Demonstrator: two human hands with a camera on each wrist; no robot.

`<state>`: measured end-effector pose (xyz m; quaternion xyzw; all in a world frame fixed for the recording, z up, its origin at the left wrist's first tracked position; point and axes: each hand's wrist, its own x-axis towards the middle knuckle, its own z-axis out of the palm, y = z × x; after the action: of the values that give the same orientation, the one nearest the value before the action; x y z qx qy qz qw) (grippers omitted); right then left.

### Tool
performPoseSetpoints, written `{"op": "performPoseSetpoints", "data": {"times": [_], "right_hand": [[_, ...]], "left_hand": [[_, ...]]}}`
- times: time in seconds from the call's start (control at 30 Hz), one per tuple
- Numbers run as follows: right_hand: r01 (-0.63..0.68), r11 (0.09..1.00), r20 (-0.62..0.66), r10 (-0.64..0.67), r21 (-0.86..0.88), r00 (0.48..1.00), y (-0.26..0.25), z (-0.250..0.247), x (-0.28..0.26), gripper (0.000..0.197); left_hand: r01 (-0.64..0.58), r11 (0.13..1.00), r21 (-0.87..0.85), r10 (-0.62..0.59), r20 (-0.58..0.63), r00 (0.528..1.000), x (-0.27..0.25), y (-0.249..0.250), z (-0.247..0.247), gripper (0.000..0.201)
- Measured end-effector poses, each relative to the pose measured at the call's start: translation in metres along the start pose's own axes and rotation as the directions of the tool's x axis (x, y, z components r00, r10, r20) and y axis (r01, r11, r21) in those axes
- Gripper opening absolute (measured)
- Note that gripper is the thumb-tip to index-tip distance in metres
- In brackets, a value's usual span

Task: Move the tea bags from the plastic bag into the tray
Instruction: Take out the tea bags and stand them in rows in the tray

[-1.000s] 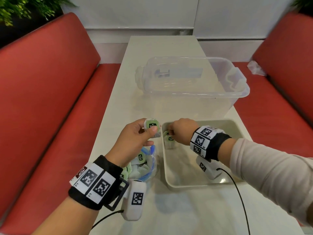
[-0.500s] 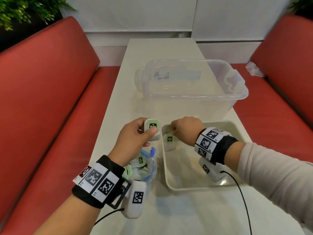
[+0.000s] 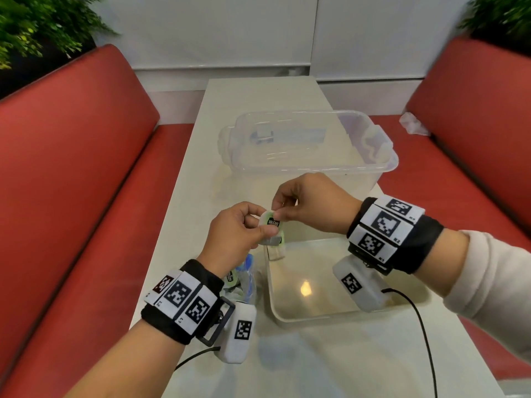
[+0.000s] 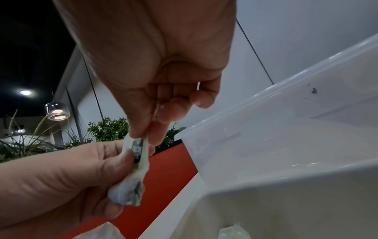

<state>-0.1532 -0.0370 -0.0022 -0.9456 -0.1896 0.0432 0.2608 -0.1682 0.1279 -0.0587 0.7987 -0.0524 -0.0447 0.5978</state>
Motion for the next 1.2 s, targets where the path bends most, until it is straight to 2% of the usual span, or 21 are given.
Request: {"op": "performPoseSetpoints", "data": {"times": [0.07,0.13,0.23,0.33,0.57,0.77,0.97,1.03,1.13,1.2], "right_hand": [[-0.016,1.000,0.001,0.016,-0.015,1.000,0.003,-0.002,-0.001,0.006],[-0.043,0.998,0.013,0.043,-0.041,0.999,0.008,-0.003,-0.001,0.005],[-0.091,0.986,0.068,0.101,-0.140,0.993,0.019,0.003,0.002,0.003],[-0.109,0.958,0.163,0.156,-0.265,0.974,0.029,0.020,0.009,0.006],[-0.072,0.907,0.325,0.222,-0.414,0.919,0.037,0.062,0.027,0.011],[-0.095,0.885,0.268,0.239,-0.456,0.933,0.039,0.077,0.036,0.013],[-0.094,0.899,0.201,0.196,-0.428,0.960,0.043,0.067,0.026,0.015],[-0.038,0.899,0.284,0.177,-0.435,0.943,0.043,0.064,0.021,0.012],[0.083,0.894,0.499,0.166,-0.439,0.851,0.043,0.066,0.017,0.011],[0.104,0.887,0.532,0.173,-0.450,0.829,0.043,0.067,0.018,0.011]], "left_hand": [[-0.020,0.997,0.071,0.018,0.025,1.000,0.000,0.000,-0.001,0.031],[-0.049,0.959,0.279,0.039,0.041,0.998,0.001,-0.003,-0.004,0.038],[-0.078,0.794,0.603,0.053,0.059,0.997,0.000,-0.008,-0.007,0.042],[-0.036,0.679,0.733,0.001,0.048,0.999,-0.002,-0.010,-0.004,0.046],[-0.006,0.571,0.821,-0.071,0.057,0.996,-0.002,-0.015,0.002,0.055],[0.005,0.544,0.839,-0.094,0.055,0.994,-0.003,-0.017,0.003,0.053],[0.000,0.554,0.832,-0.113,0.076,0.991,-0.003,-0.017,0.004,0.047],[-0.002,0.554,0.832,-0.119,0.082,0.990,-0.003,-0.017,0.004,0.046],[0.006,0.559,0.829,-0.133,0.082,0.988,-0.003,-0.017,0.004,0.045],[0.009,0.559,0.829,-0.139,0.084,0.987,-0.003,-0.017,0.003,0.044]]}}
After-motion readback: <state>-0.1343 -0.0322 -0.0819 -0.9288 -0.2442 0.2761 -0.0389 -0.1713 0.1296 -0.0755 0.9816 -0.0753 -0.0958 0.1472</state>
